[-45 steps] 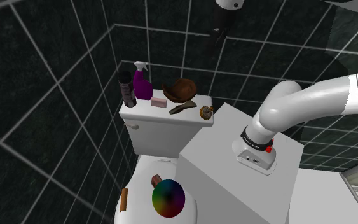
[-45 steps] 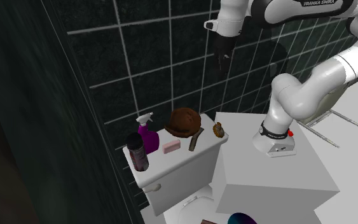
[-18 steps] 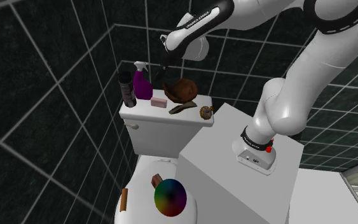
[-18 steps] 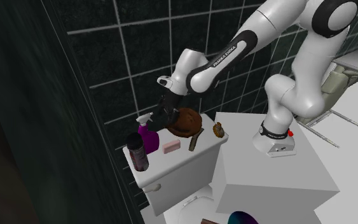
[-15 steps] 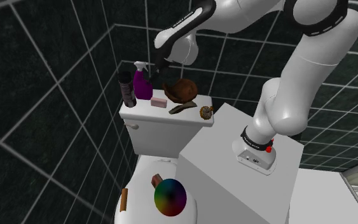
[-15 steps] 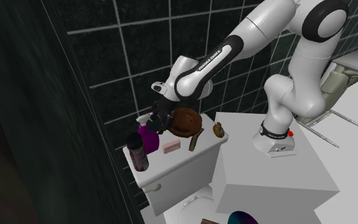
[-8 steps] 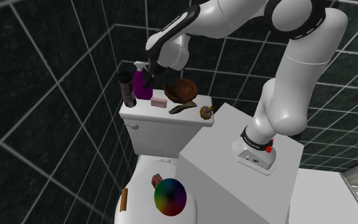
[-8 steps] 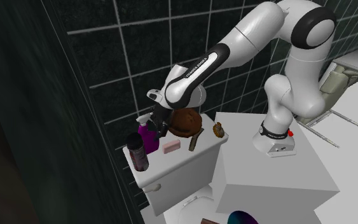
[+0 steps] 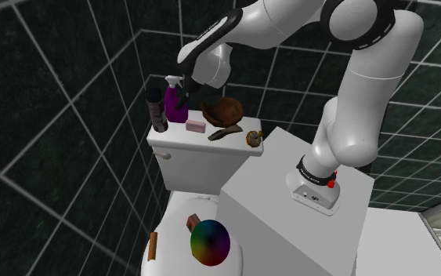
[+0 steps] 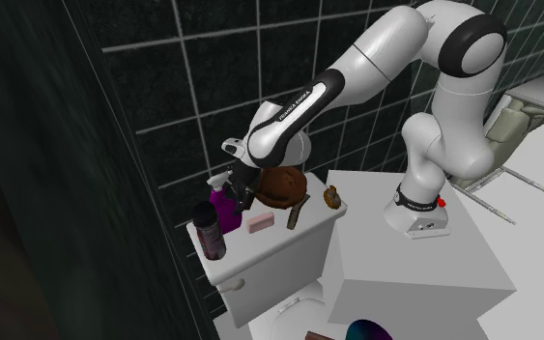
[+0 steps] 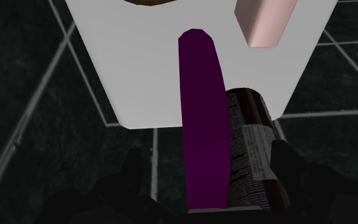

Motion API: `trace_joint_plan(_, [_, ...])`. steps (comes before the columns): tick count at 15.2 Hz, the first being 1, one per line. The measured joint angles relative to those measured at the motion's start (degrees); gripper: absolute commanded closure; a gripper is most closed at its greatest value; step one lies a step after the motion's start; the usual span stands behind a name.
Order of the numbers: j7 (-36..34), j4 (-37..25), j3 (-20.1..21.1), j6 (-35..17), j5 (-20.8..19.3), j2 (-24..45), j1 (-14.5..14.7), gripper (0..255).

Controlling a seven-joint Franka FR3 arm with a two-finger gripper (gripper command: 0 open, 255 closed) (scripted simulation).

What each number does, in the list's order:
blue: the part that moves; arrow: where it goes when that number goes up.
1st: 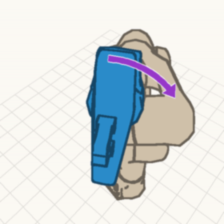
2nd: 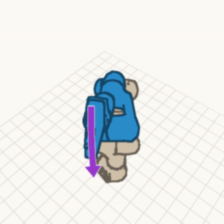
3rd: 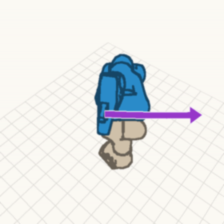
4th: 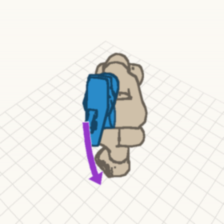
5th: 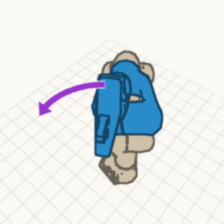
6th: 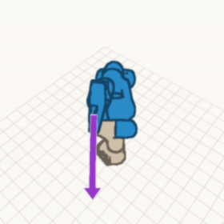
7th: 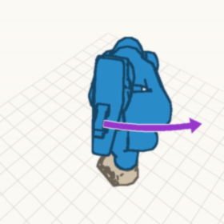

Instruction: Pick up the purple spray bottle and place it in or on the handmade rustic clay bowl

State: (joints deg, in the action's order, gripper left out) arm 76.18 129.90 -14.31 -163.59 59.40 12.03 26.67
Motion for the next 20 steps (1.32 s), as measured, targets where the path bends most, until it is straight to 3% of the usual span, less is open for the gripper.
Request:
trace_joint_plan(10, [0.01,-0.01,0.00,-0.01,0.02,0.00,0.00,255])
trace_joint_plan(20, [-11.42,0.94,-3.54,3.02,-12.71,-5.70,2.17,255])
